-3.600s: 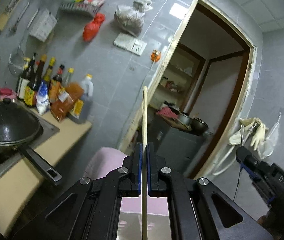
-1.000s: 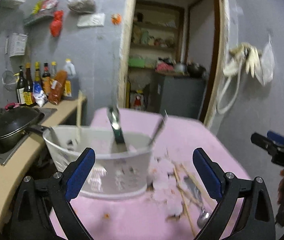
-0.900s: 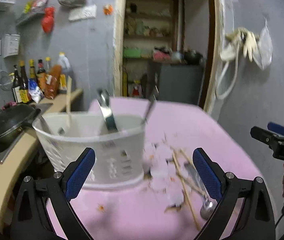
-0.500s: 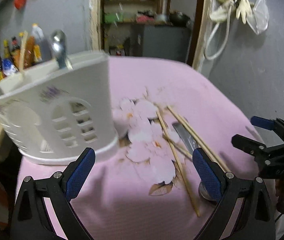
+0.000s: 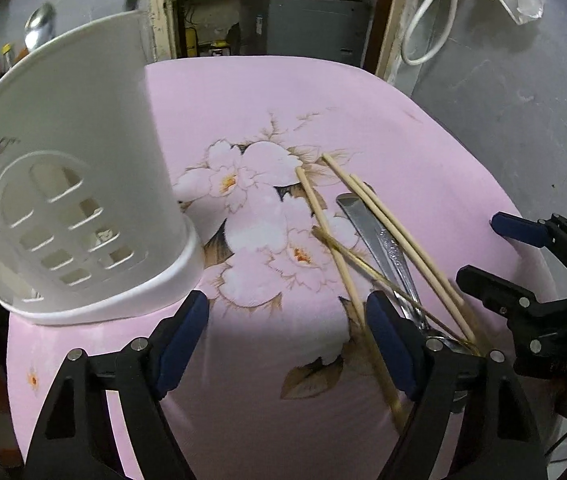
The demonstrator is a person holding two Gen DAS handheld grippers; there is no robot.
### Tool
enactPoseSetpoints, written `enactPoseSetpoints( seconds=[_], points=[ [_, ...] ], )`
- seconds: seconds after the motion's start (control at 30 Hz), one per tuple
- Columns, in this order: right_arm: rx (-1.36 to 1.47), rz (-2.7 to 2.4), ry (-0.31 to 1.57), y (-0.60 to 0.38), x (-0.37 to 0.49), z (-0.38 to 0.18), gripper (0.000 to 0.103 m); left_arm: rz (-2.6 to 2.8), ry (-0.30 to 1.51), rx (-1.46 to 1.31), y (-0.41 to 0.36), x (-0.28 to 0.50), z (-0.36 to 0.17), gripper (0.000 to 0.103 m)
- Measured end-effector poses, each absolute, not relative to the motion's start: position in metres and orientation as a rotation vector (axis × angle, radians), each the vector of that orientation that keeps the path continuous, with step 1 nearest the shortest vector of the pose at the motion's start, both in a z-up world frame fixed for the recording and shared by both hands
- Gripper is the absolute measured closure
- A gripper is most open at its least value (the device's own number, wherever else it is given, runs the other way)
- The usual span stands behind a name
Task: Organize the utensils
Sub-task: 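Lower both tools back toward the remaining chopsticks and knives, then grasp a wooden chopstick with the left tool while the right tool grasps another chopstick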
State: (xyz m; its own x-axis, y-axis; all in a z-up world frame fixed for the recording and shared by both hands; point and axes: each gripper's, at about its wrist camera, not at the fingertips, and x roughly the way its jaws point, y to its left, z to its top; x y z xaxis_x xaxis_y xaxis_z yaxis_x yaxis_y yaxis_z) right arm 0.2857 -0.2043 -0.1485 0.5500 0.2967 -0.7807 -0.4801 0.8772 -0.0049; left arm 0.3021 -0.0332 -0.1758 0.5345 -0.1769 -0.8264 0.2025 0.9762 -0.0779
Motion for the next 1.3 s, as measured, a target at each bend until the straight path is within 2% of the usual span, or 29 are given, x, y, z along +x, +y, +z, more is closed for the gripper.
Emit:
enactPoseSetpoints(
  seconds=[0.37,0.4,0.53,0.6,0.7,0.8,0.87,1.0,1.03,1.17,1.3],
  points=[
    [-0.364,0.442,0.882,-0.189,0.283,-0.157,0.027,-0.194,1.012,0.092,-0.047,0.314,-0.186,0.027],
    [-0.378,0.429,0.88,-0.189,0.283,-0.157,0.03,-0.193,1.013,0.098,-0.047,0.314,-0.186,0.027],
    [-0.392,0.368,0.864,-0.195,0.282,-0.156,0.055,-0.189,1.015,0.109,-0.047,0.314,-0.184,0.03],
    [-0.382,0.341,0.863,-0.201,0.283,-0.155,0.06,-0.185,1.015,0.122,-0.049,0.314,-0.183,0.034],
    [-0.345,0.322,0.865,-0.21,0.286,-0.153,0.067,-0.175,1.018,0.149,-0.054,0.314,-0.182,0.046],
    [-0.335,0.317,0.86,-0.212,0.285,-0.151,0.078,-0.182,1.018,0.161,-0.056,0.31,-0.179,0.06],
    [-0.322,0.314,0.86,-0.213,0.285,-0.15,0.084,-0.206,1.023,0.156,-0.059,0.309,-0.177,0.076],
    [-0.281,0.309,0.869,-0.217,0.284,-0.148,0.093,-0.216,1.031,0.158,-0.064,0.308,-0.175,0.089],
    [-0.266,0.308,0.872,-0.218,0.284,-0.148,0.095,-0.221,1.031,0.153,-0.066,0.308,-0.175,0.096],
    [-0.22,0.303,0.879,-0.223,0.281,-0.146,0.098,-0.214,1.021,0.101,-0.059,0.301,-0.17,0.103],
    [-0.19,0.298,0.893,-0.225,0.277,-0.146,0.099,-0.152,1.049,0.054,-0.044,0.294,-0.173,0.103]
  ],
)
